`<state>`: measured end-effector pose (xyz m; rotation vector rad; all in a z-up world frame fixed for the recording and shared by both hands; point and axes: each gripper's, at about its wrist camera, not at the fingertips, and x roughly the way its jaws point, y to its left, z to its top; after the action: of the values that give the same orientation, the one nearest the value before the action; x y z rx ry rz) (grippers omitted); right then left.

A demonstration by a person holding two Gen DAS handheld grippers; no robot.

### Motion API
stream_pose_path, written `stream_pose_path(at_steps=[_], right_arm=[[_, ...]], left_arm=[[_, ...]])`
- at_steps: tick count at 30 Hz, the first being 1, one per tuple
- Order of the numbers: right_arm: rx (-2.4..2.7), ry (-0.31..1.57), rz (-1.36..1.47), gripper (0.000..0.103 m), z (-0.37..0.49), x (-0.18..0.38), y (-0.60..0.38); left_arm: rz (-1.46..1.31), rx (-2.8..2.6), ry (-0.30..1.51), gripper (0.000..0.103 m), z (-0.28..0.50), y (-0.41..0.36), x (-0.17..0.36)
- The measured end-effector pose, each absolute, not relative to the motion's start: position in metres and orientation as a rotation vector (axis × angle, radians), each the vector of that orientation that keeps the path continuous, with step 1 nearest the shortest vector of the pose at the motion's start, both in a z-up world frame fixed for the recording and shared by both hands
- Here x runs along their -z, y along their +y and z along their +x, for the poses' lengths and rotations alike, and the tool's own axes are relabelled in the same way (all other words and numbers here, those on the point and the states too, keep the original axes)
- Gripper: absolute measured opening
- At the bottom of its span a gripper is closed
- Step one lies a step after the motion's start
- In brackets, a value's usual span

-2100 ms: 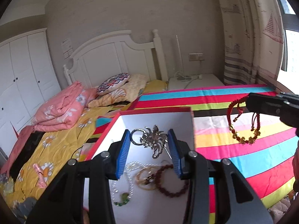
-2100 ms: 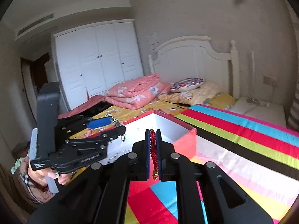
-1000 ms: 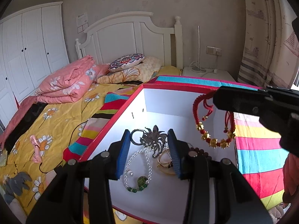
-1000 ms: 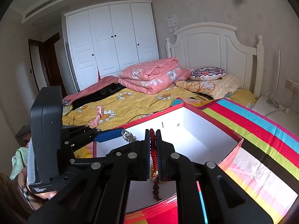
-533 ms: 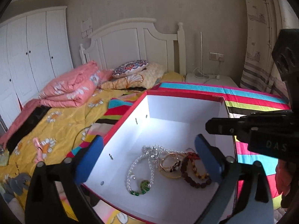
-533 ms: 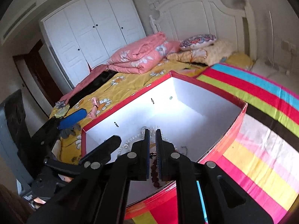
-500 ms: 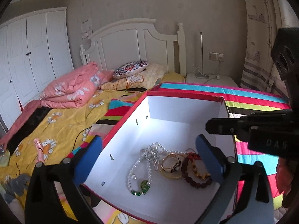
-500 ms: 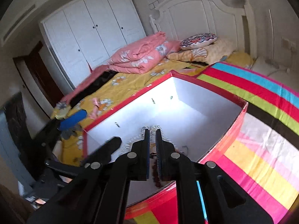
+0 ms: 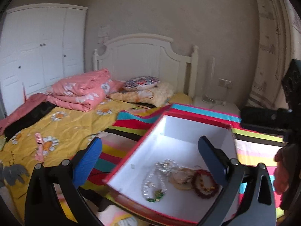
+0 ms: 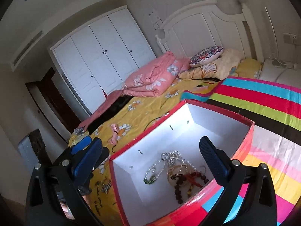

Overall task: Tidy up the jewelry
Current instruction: 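Move both open tools to the jewelry on the yellow daisy bedspread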

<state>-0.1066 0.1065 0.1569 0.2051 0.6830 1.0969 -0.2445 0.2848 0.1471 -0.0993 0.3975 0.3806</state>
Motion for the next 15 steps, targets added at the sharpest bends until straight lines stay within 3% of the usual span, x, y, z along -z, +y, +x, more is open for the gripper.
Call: stream_pose_path(at_steps=[6,11,14,15], right_arm=[[-1.126,0.529,0.200,0.099,-0.142,-0.190,0.115],[-1.276,0.401,0.149,0.099,-0.196,-0.213,0.139],[-1.382,0.406,0.029,0.099,-0.234,-0.202,0.177],[-1.400,0.414,-0.023,0.094,-0.245,-0.195,0.189]], left_arm=[[-0.074,-0.518,0.415,0.101,-0.282,0.325,-0.119],[-0.097,-0.673,0.597,0.100,-0.308,0.380,-0.048],[-0.162,-0.719,0.690,0.088,-0.334,0.420,-0.001],[-0.181,-0.742,0.712,0.087,-0.343,0.431,0.010]])
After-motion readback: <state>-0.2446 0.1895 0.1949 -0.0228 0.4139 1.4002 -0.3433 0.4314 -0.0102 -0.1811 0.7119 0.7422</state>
